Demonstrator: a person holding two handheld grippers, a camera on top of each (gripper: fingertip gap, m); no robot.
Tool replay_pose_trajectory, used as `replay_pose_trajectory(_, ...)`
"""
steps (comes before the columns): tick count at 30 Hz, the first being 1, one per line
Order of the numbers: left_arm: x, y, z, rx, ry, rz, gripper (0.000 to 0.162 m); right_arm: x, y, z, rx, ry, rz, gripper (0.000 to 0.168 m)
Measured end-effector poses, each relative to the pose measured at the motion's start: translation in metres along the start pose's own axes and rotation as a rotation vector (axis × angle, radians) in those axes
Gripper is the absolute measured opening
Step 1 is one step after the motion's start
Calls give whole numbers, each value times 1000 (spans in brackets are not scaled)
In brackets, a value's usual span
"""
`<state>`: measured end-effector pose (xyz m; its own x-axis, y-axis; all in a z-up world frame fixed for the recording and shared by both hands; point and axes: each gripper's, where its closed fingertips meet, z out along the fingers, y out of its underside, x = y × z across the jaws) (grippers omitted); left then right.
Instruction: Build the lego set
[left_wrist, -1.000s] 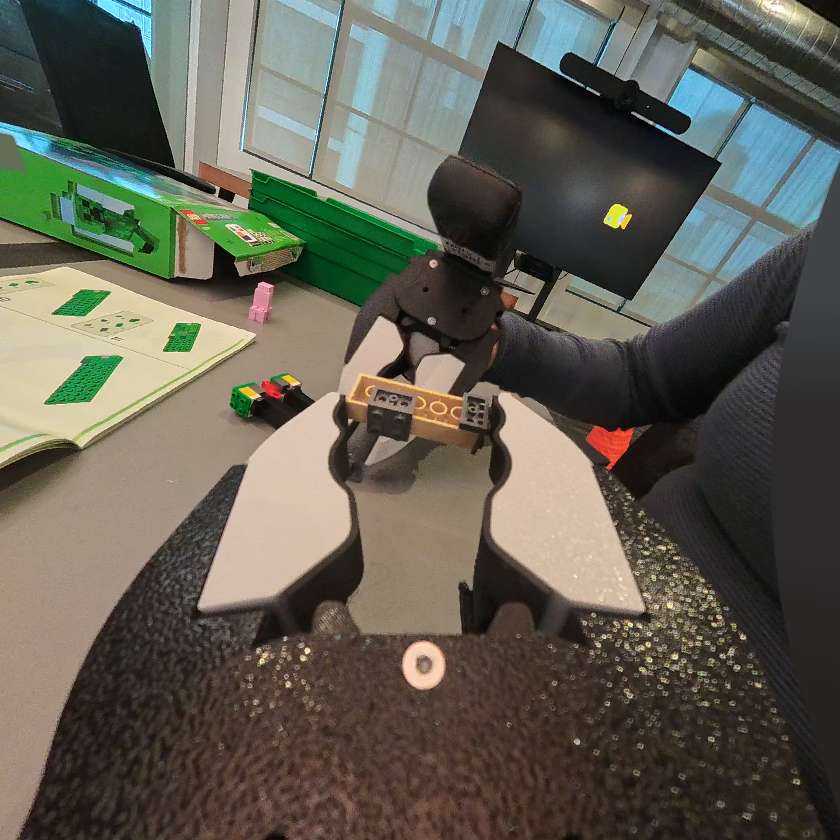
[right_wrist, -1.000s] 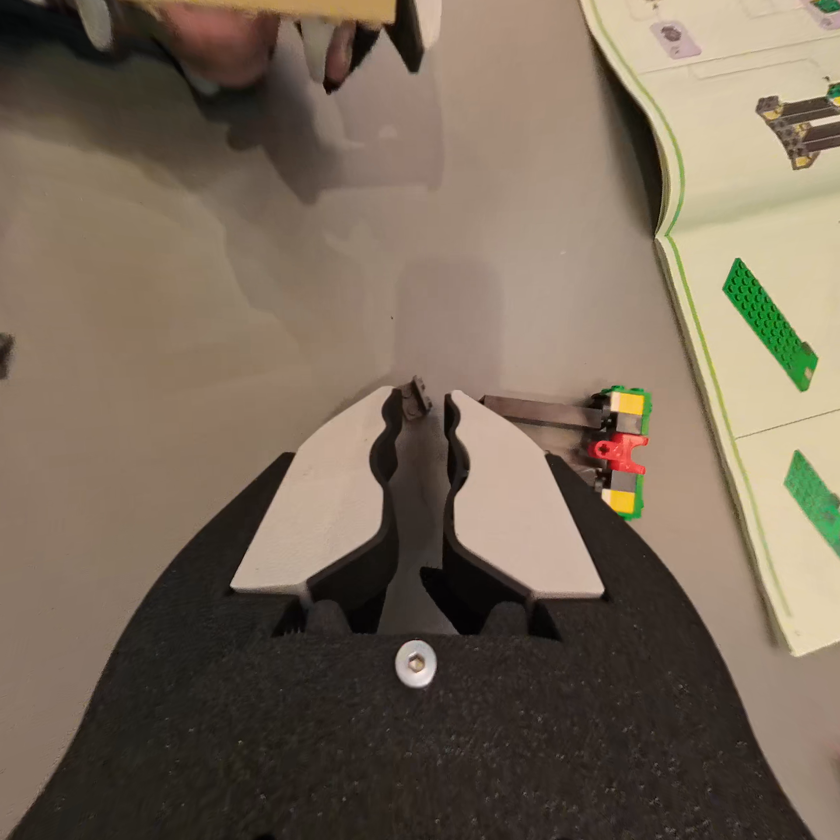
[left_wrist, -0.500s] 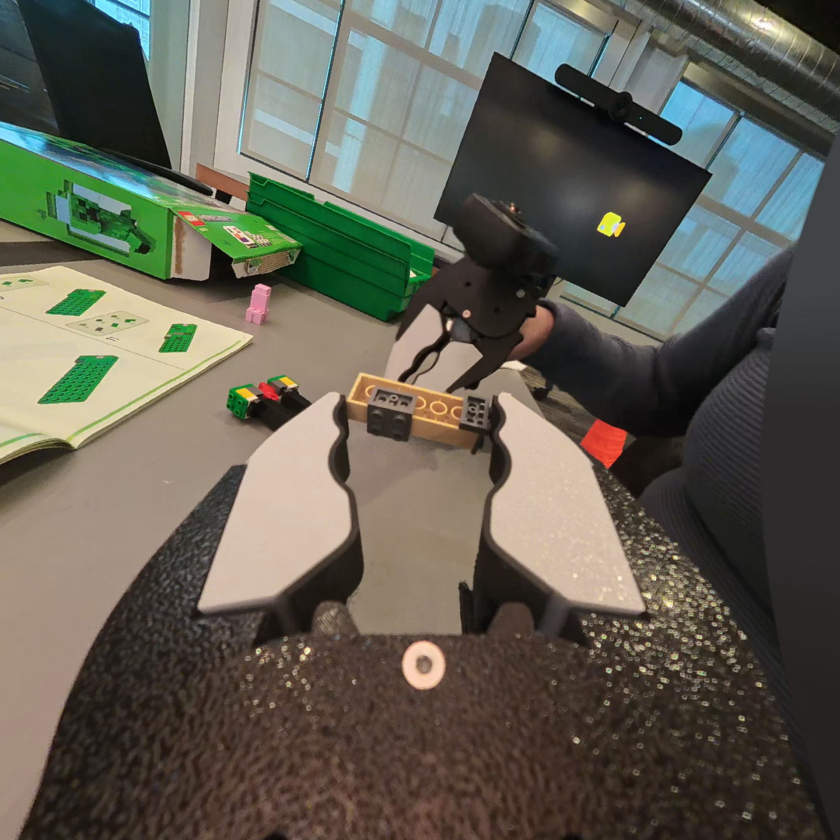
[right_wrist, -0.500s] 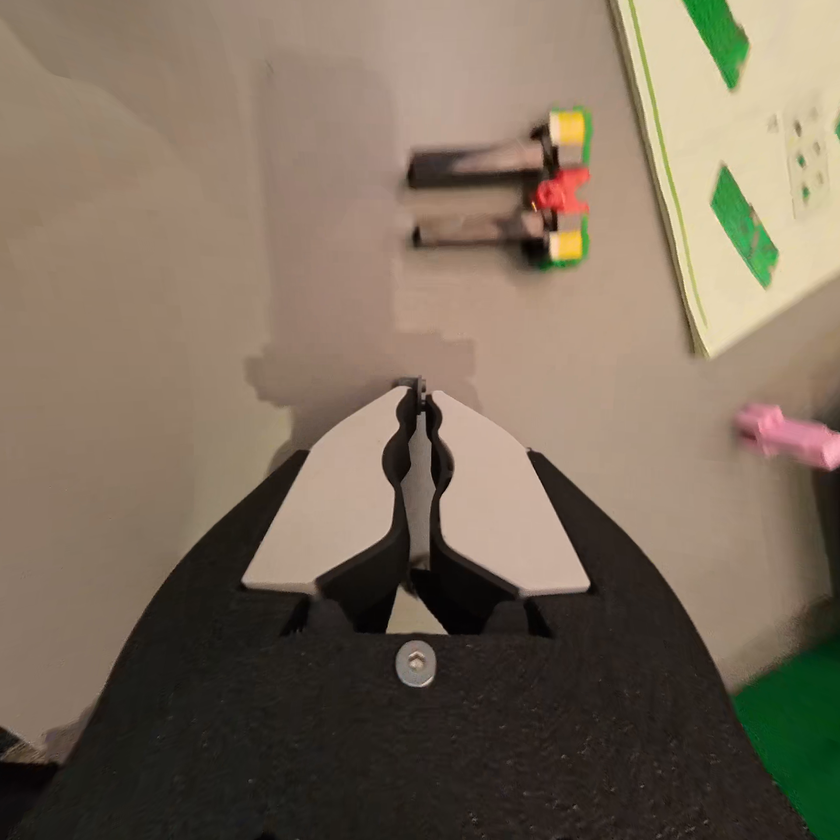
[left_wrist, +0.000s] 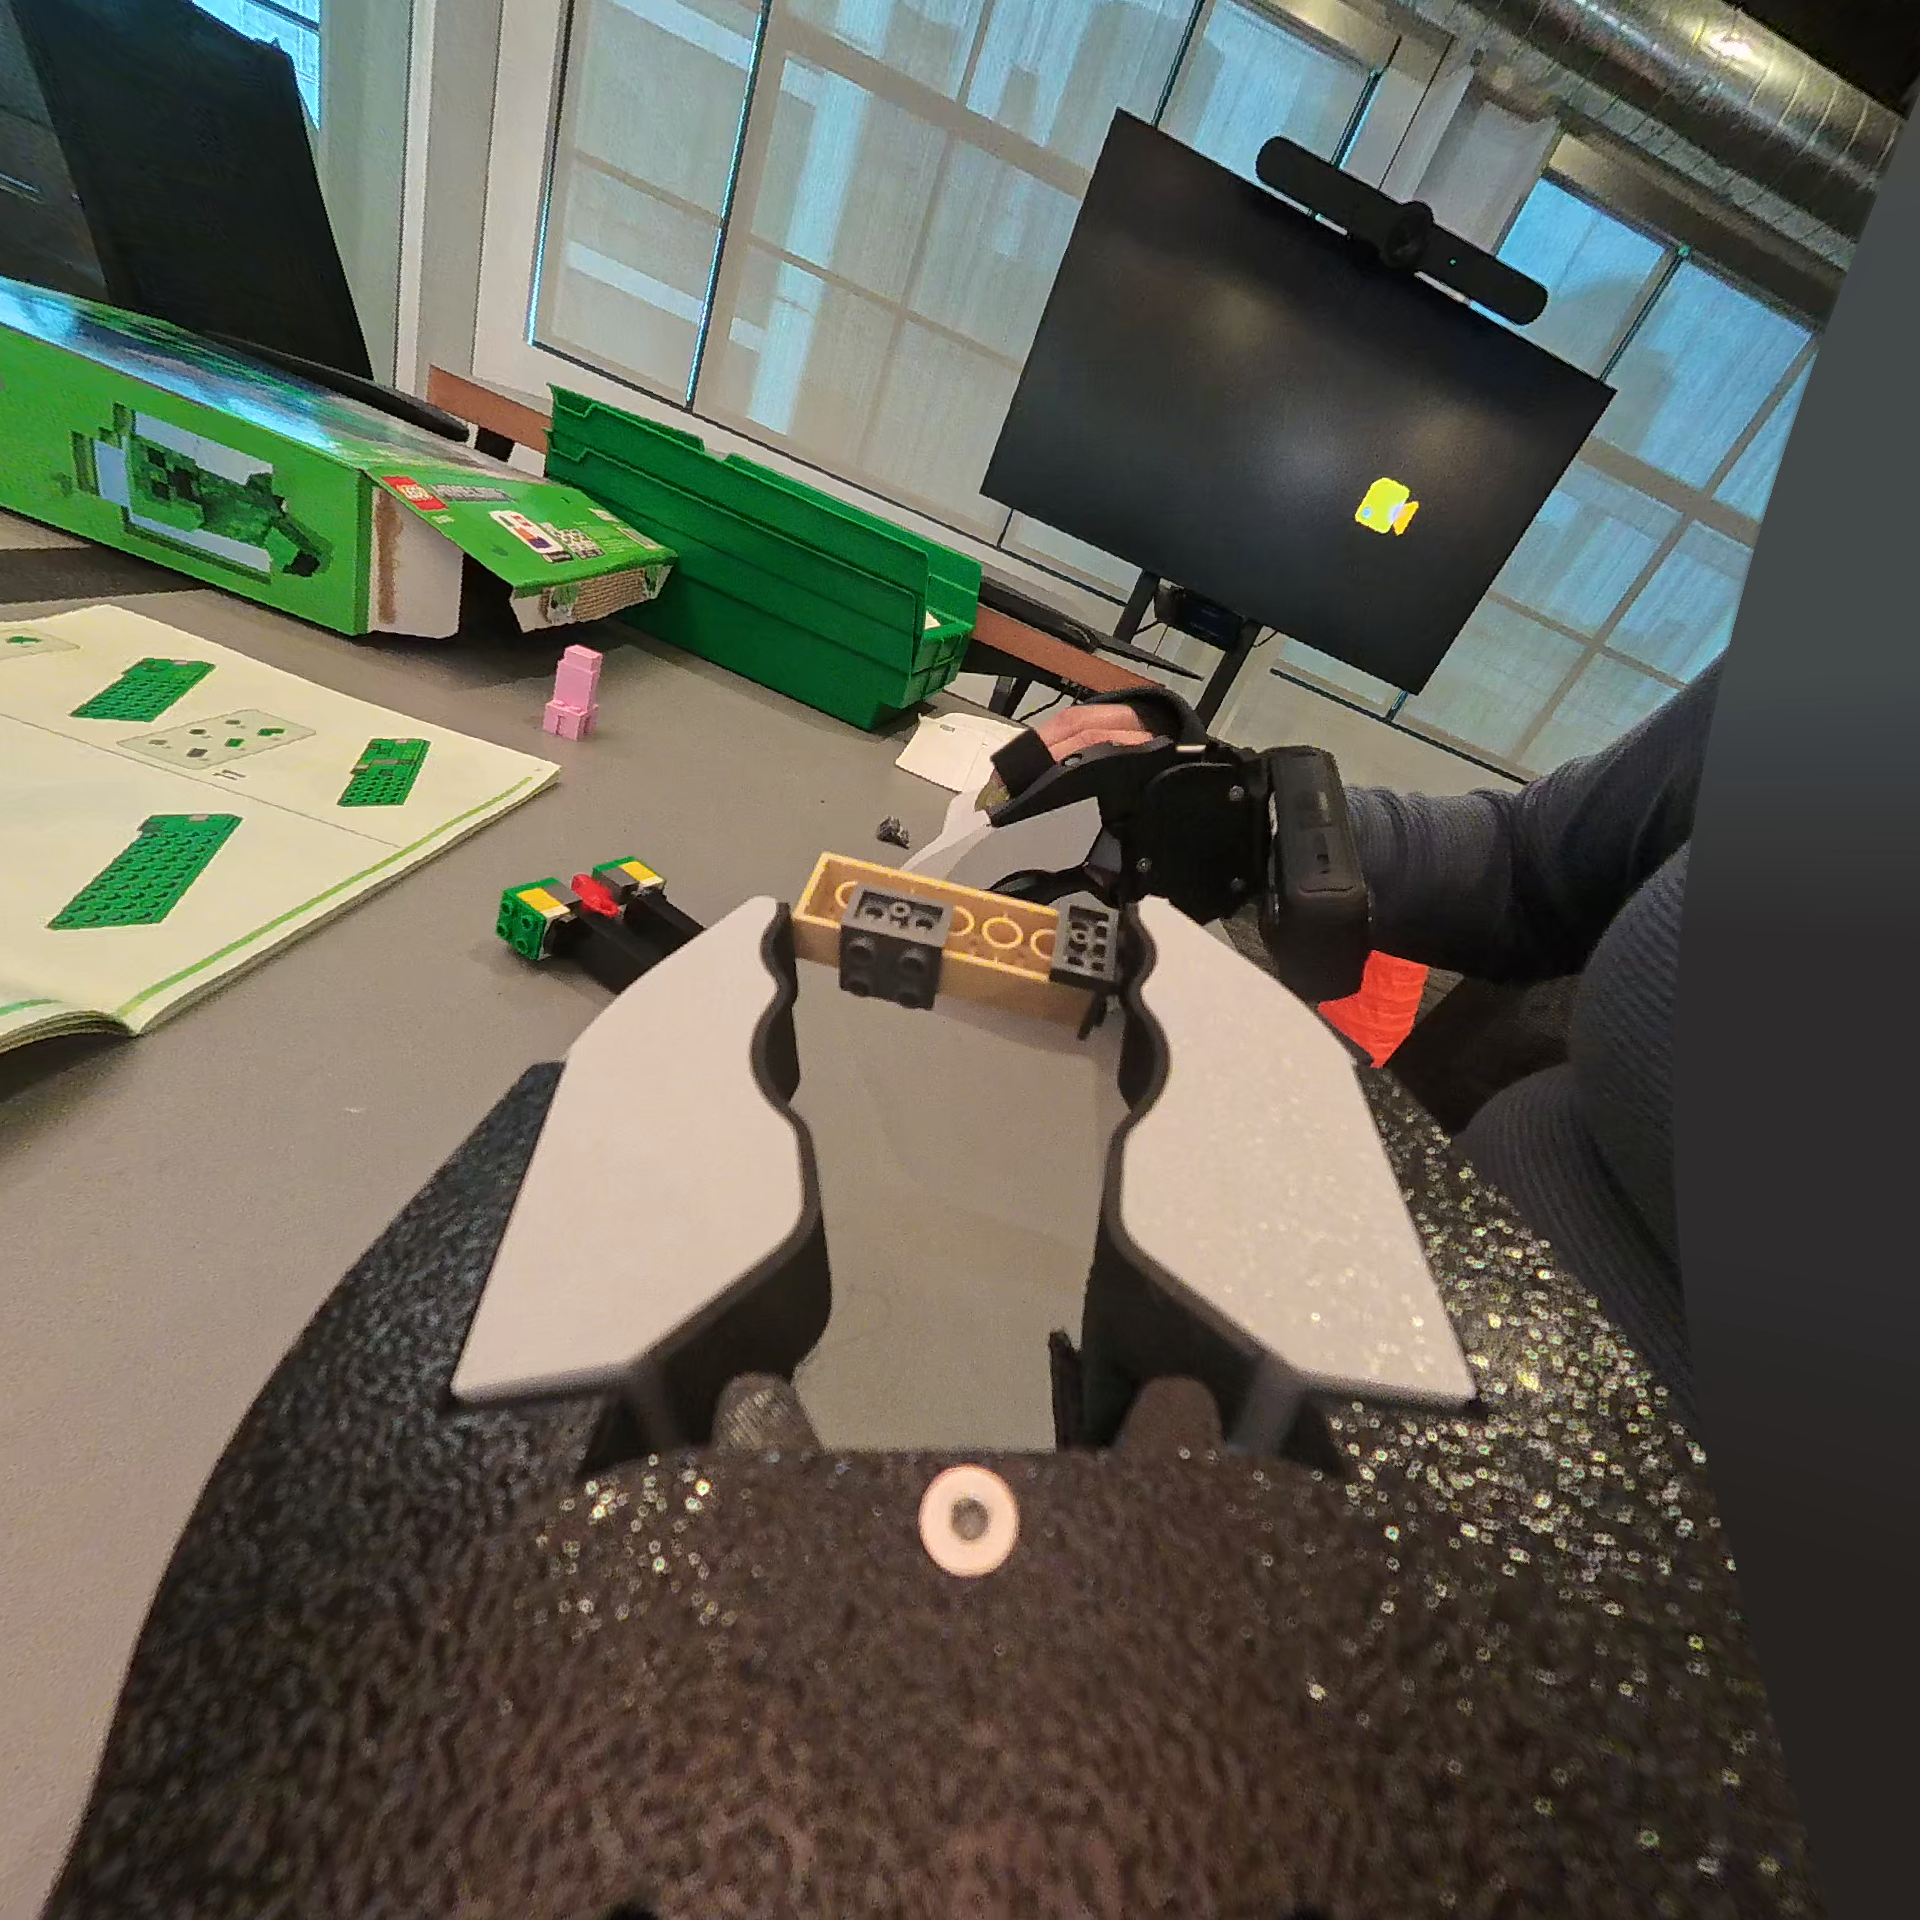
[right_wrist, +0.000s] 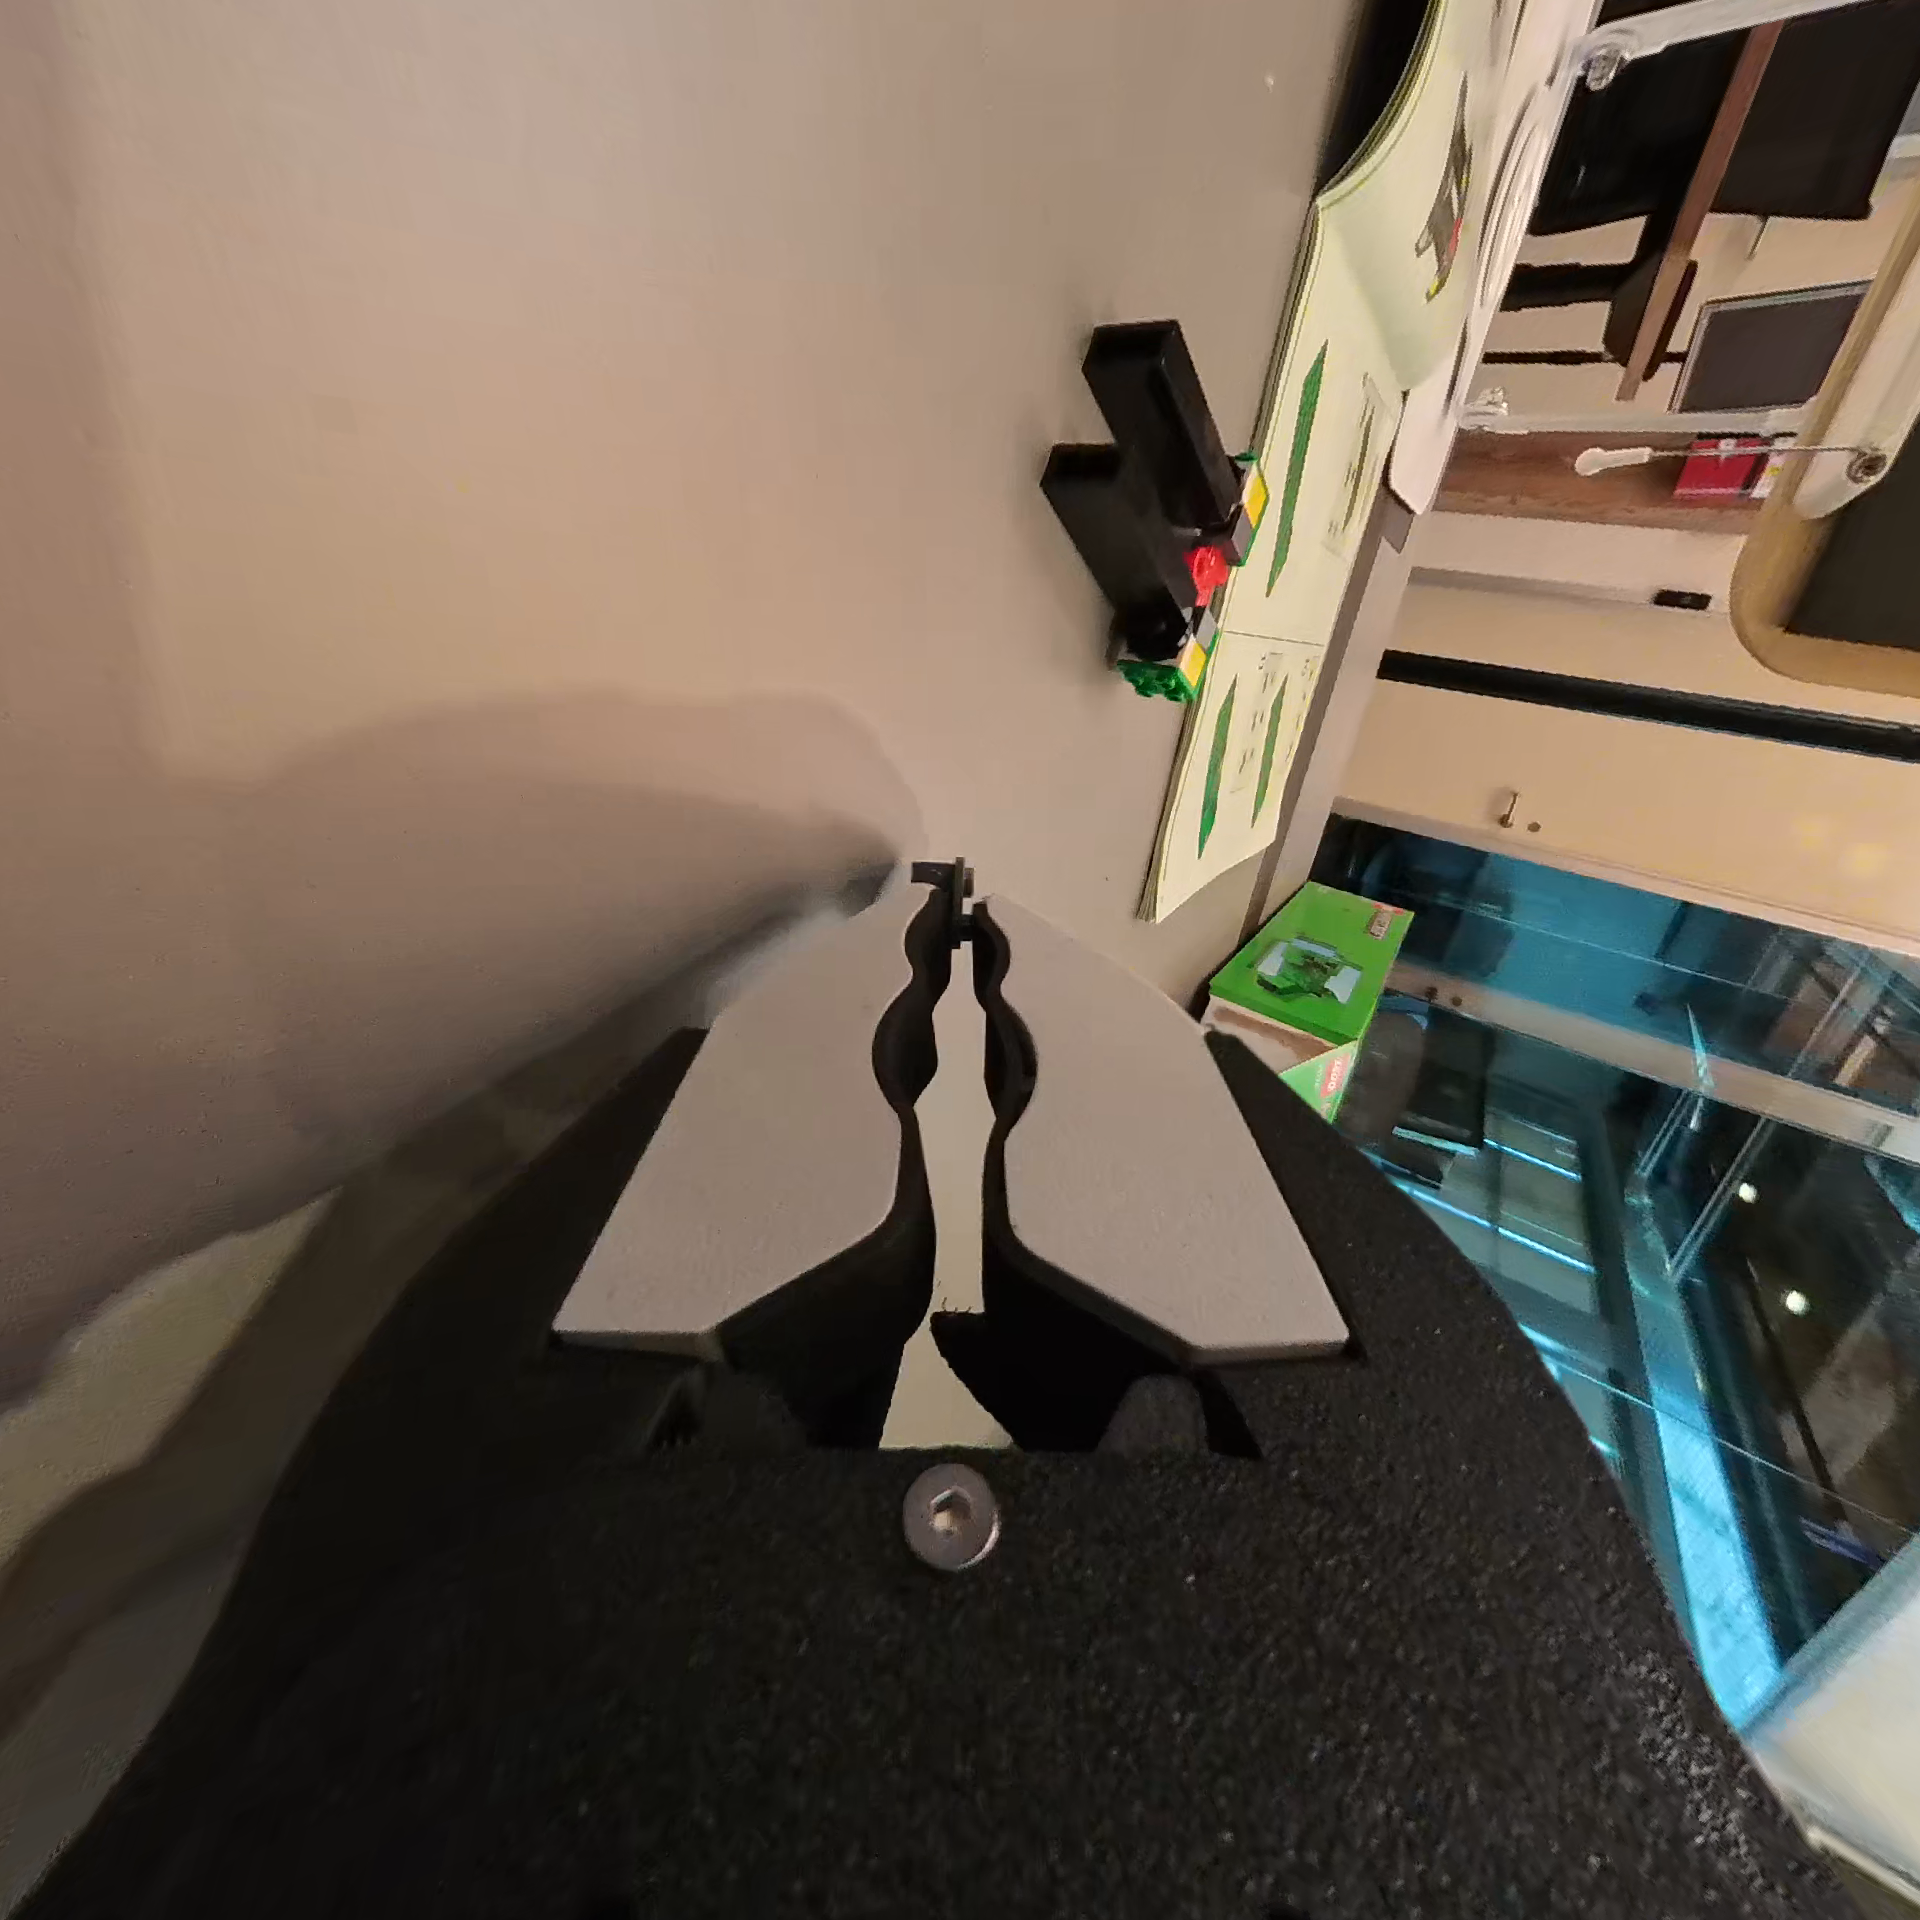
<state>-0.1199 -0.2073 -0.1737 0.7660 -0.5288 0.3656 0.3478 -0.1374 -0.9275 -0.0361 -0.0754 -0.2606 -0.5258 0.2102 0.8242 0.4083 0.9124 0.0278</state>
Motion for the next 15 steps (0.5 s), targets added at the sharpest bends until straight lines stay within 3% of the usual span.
replay_pose_trajectory(10, 0, 1, 0, -5, 0, 3, 59, -13, -3, -5, 75, -87, -46, 12)
replay_pose_trajectory(15, 0, 1, 1, -9, 0, 5, 59, -14, -3, -16, 129, -195, 24, 30)
